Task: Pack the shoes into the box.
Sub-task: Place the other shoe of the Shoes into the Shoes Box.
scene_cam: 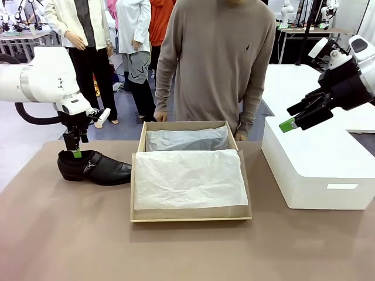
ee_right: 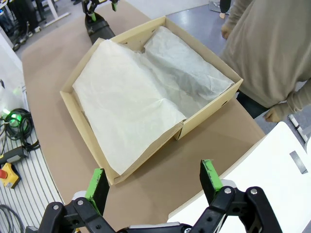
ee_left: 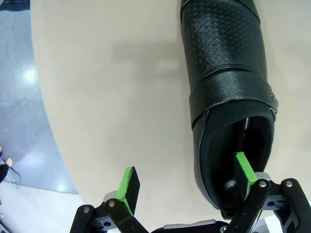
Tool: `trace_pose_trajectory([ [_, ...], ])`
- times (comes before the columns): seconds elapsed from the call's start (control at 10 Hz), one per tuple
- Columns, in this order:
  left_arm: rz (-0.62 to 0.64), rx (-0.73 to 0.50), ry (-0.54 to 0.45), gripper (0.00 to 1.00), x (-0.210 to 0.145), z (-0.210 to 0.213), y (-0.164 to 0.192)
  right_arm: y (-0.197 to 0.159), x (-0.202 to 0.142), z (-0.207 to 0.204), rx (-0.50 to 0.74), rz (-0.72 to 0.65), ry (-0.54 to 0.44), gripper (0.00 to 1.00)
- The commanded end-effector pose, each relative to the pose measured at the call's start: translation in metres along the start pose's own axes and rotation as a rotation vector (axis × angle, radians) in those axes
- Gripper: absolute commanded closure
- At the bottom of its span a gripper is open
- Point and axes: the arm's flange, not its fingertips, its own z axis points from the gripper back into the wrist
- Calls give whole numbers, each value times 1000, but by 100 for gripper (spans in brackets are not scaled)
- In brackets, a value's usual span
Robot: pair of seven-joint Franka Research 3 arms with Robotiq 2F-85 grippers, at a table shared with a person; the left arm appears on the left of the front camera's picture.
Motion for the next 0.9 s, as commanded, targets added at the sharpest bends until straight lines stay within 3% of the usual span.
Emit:
trace_pose_trajectory([
  [0.0,-26,1,-4,0,-6,-6,5,-3,0,-1,17,17,-22,0],
  [0.8,-45,-86,-27,0,-9,-34,17,-3,0,-1,17,17,-22,0],
])
